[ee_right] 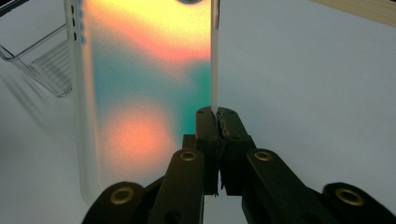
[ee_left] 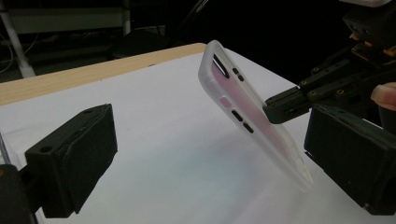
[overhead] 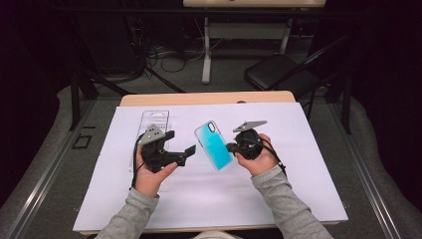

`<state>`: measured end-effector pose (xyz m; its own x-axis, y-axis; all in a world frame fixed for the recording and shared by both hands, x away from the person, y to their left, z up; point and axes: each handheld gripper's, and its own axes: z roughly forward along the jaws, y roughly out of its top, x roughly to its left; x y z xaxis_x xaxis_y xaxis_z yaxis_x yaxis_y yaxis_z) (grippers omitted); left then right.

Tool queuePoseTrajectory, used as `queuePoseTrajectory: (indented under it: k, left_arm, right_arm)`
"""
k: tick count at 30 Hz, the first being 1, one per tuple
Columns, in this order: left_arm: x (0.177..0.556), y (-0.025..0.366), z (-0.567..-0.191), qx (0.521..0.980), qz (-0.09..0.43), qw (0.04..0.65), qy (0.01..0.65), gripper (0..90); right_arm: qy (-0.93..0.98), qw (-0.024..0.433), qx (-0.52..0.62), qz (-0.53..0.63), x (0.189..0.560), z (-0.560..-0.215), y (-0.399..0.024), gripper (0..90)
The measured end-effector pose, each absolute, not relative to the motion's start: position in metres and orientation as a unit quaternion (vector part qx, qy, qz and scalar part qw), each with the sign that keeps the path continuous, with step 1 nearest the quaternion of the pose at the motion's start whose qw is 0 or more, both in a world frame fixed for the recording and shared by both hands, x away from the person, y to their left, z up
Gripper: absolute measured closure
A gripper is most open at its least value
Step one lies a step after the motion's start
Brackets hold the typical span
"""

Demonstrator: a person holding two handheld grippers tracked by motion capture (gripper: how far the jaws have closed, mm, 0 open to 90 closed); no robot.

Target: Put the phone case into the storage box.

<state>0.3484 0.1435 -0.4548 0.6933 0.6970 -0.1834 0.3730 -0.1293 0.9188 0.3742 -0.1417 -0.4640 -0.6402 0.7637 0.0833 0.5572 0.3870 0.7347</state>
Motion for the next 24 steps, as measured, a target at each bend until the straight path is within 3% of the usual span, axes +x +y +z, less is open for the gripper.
queuePoseTrajectory:
  k: [16,19,24]
  left_arm:
    - [0.360,0.124,-0.455,0.732,0.140,0.553,0.373,9.8]
    - [0.359,0.123,-0.457,0.729,0.140,0.558,0.370,15.5]
    - [0.358,0.123,-0.460,0.730,0.131,0.555,0.378,15.5]
  right_arm:
    - [0.811,0.147,0.409,0.392,0.373,-0.462,-0.146,88.1]
    - [0.808,0.149,0.411,0.394,0.373,-0.463,-0.147,88.1]
    - [0.806,0.153,0.411,0.398,0.372,-0.465,-0.147,88.1]
